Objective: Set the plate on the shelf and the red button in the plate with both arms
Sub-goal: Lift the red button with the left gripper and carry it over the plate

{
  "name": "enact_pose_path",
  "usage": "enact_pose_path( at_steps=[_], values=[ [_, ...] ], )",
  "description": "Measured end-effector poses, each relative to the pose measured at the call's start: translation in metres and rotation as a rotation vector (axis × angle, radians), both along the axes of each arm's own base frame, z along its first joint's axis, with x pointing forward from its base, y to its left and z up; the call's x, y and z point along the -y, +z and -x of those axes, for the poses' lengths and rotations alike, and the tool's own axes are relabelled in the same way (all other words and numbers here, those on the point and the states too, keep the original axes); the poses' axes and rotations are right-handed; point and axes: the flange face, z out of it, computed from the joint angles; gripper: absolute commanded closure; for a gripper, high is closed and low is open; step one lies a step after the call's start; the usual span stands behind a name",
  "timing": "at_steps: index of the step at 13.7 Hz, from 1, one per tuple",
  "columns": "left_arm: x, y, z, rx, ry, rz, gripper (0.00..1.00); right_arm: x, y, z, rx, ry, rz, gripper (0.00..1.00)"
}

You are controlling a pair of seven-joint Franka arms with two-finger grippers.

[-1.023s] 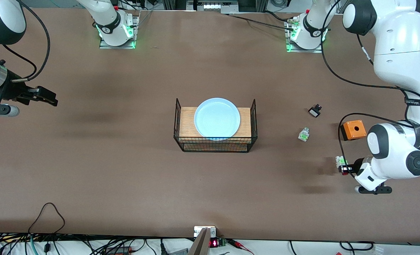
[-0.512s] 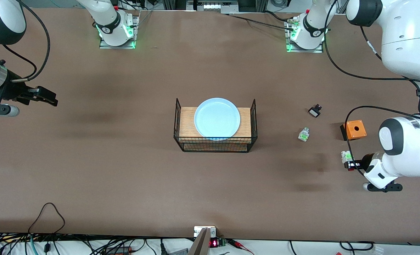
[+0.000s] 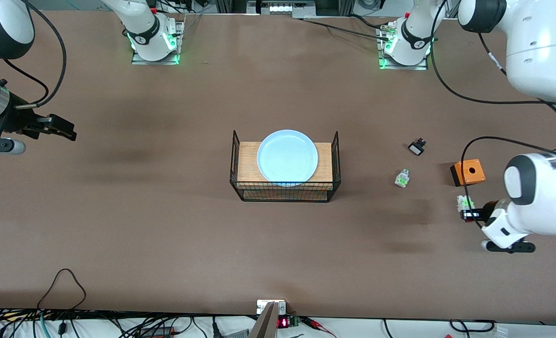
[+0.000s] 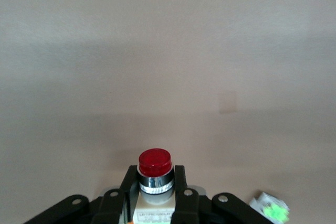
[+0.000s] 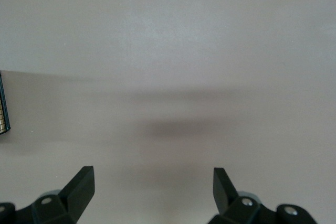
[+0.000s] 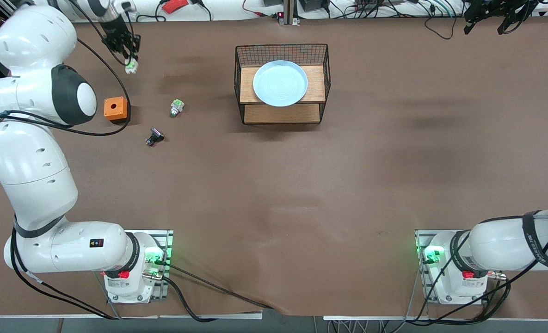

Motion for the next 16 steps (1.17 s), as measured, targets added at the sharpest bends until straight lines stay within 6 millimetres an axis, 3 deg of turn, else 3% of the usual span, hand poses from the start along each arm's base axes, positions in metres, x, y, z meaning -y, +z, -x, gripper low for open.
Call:
enact_pose_path(
  at_steps=[3, 9, 12, 16],
  values=[
    [0.006, 0.057, 0.007, 0.007, -0.005, 0.007, 0.81, 0.000, 0.000, 0.000, 0.000, 0.000, 0.000, 0.00],
    [0.032, 0.147, 0.029, 0.027, 0.081, 0.101, 0.81, 0.000, 0.000, 0.000, 0.000, -0.001, 0.000, 0.00],
    [0.089, 0.186, 0.046, 0.003, 0.163, 0.108, 0.81, 0.005, 0.000, 0.000, 0.000, -0.010, 0.000, 0.00],
    [0.190, 0.201, 0.062, -0.008, 0.246, 0.077, 0.81, 0.013, -0.001, 0.000, -0.002, -0.024, 0.000, 0.00]
  ],
)
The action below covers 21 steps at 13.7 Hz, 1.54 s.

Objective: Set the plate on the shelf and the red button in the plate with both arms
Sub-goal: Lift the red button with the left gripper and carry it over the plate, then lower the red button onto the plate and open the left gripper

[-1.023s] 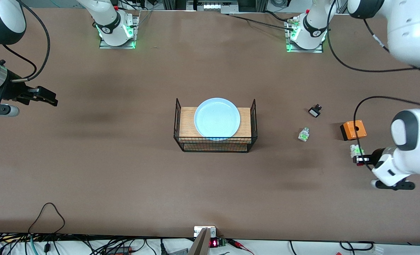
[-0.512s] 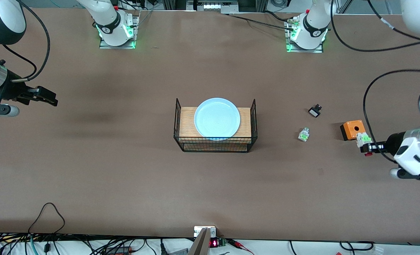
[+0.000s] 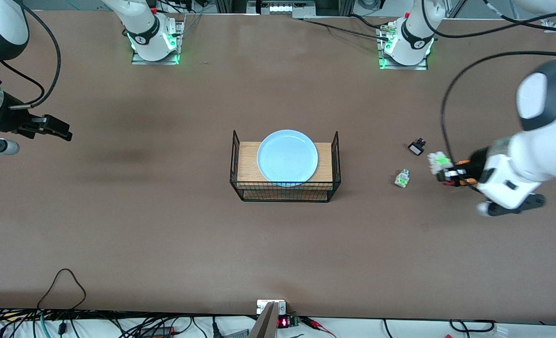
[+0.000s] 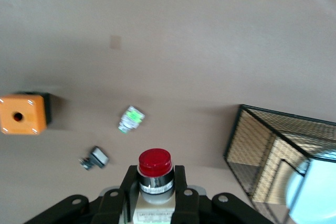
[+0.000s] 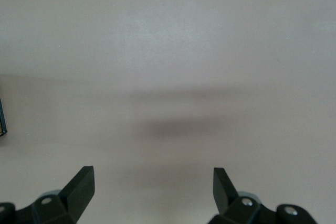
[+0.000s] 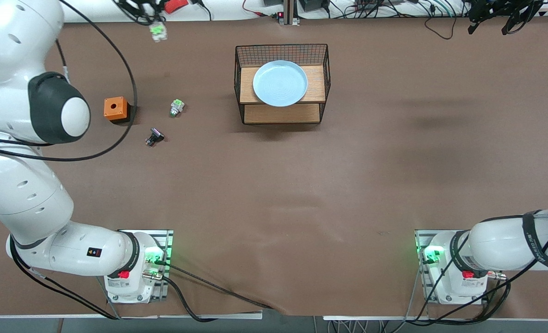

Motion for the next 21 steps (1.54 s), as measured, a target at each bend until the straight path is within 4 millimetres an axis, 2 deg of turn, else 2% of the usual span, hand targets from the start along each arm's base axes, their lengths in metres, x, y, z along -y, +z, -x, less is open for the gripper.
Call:
enact_pose_path(
  at_steps=[2, 6, 8, 10, 13, 17, 19, 21],
  values=[
    [0.043, 0.008, 0.009, 0.004, 0.034, -0.010, 0.81, 0.001, 0.000, 0.000, -0.001, -0.002, 0.000, 0.00],
    [0.127, 0.046, 0.036, 0.048, 0.116, -0.013, 0.81, 0.002, -0.001, 0.000, -0.002, -0.004, 0.000, 0.00],
    [0.162, 0.048, 0.051, 0.043, 0.145, -0.020, 0.81, 0.005, -0.001, 0.000, -0.002, -0.010, 0.000, 0.00],
    [0.193, 0.040, 0.063, 0.027, 0.177, -0.035, 0.81, 0.009, -0.002, 0.000, -0.003, -0.016, 0.000, 0.00],
    [0.237, 0.002, 0.072, -0.001, 0.209, -0.091, 0.81, 0.010, -0.003, 0.000, -0.005, -0.017, 0.000, 0.00],
    [0.297, -0.075, 0.079, 0.005, 0.210, -0.162, 0.81, 0.010, -0.004, -0.001, -0.006, -0.018, 0.000, 0.00],
    [0.313, -0.109, 0.077, 0.015, 0.219, -0.176, 0.81, 0.010, -0.004, -0.001, -0.006, -0.018, 0.000, 0.00],
    [0.317, -0.128, 0.076, 0.035, 0.221, -0.211, 0.81, 0.010, -0.004, -0.001, -0.005, -0.018, 0.000, 0.00]
  ],
)
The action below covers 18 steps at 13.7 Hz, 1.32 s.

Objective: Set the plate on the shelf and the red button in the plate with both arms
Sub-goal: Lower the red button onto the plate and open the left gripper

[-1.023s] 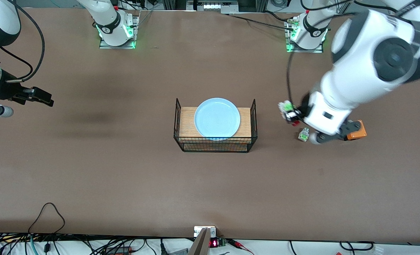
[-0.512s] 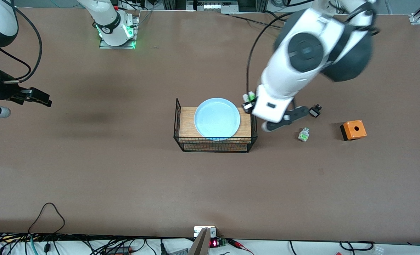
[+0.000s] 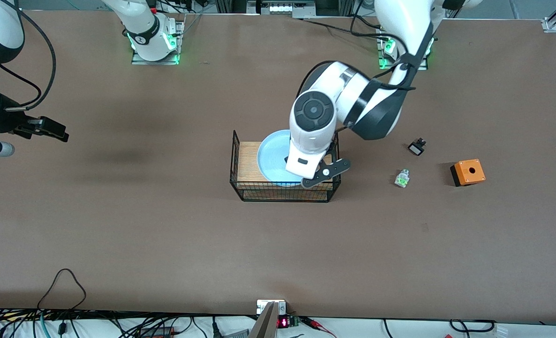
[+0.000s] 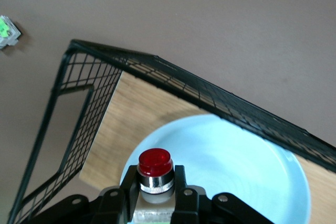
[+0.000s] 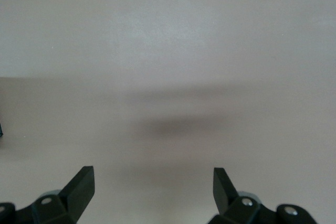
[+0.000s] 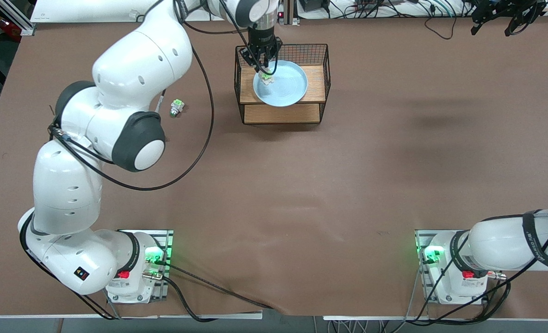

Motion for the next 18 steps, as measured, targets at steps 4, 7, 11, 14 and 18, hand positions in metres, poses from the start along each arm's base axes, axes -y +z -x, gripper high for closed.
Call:
enact_pose_path(
  at_steps=[4, 7, 11, 14, 18],
  values=[
    [0.008, -0.007, 0.004, 0.009, -0.005, -0.008, 0.81, 0.000, 0.000, 0.000, 0.002, 0.000, 0.000, 0.00],
    [0.015, -0.012, 0.007, 0.013, -0.012, -0.009, 0.80, 0.000, 0.000, 0.000, 0.003, 0.000, 0.000, 0.00],
    [0.029, -0.023, 0.013, 0.035, -0.024, -0.021, 0.80, 0.000, 0.000, 0.000, 0.003, 0.000, 0.000, 0.00],
    [0.043, -0.023, 0.024, 0.049, -0.031, -0.031, 0.79, 0.000, -0.001, -0.001, 0.001, 0.000, 0.000, 0.00],
    [0.056, -0.026, 0.035, 0.061, -0.036, -0.050, 0.71, 0.000, -0.003, -0.002, -0.001, 0.000, 0.000, 0.00]
  ],
)
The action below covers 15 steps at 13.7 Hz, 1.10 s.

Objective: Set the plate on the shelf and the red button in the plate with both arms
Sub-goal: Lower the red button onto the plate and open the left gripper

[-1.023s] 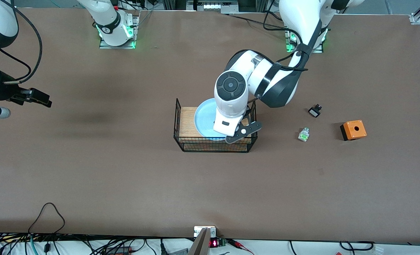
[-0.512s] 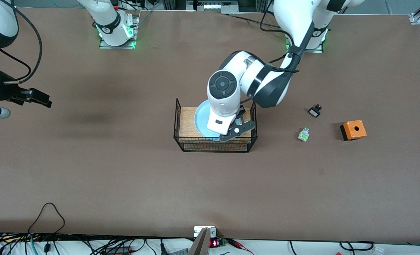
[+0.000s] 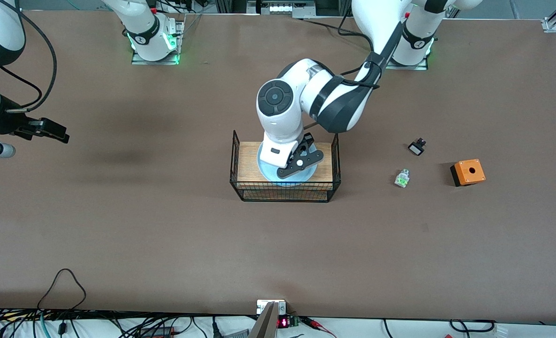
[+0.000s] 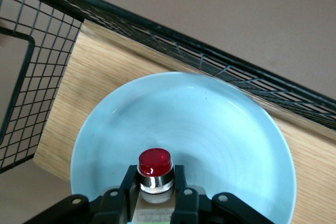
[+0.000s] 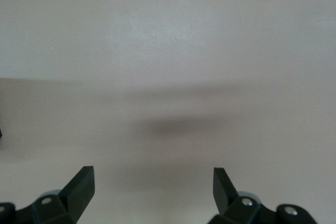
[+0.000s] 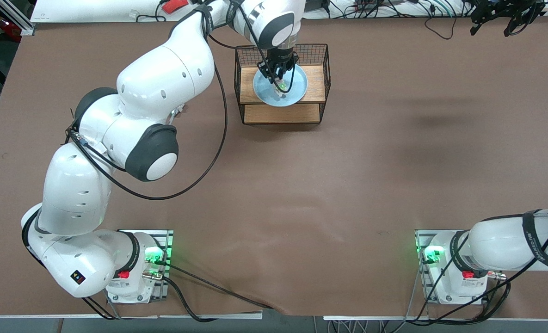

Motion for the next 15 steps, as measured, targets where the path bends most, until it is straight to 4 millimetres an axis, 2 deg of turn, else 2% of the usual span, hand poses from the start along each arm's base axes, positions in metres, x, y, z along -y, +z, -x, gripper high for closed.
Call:
enact_pose_path(
  at_steps=[3, 5, 6, 7, 12, 14, 15],
  values=[
    [-0.001, -0.008, -0.002, -0.003, 0.002, -0.012, 0.60, 0.000, 0.000, 0.000, 0.001, 0.000, 0.000, 0.00],
    [-0.002, -0.012, -0.003, -0.005, 0.004, -0.019, 0.36, 0.000, 0.000, 0.000, 0.003, 0.000, 0.000, 0.00],
    [-0.003, -0.016, -0.003, -0.008, 0.006, -0.023, 0.20, 0.000, 0.000, -0.001, 0.004, 0.000, 0.000, 0.00],
    [-0.004, -0.018, -0.004, -0.009, 0.007, -0.026, 0.00, 0.000, 0.000, -0.001, 0.006, 0.000, 0.000, 0.00],
    [-0.010, -0.012, -0.011, 0.002, 0.019, -0.024, 0.00, 0.000, 0.001, -0.001, 0.010, 0.000, 0.001, 0.00],
    [-0.014, 0.005, -0.010, -0.001, 0.024, -0.026, 0.00, 0.000, 0.001, -0.002, 0.015, 0.000, 0.001, 0.00],
    [-0.019, 0.021, -0.011, 0.002, 0.028, -0.022, 0.00, 0.000, 0.001, -0.002, 0.019, 0.000, 0.001, 0.00]
  ],
)
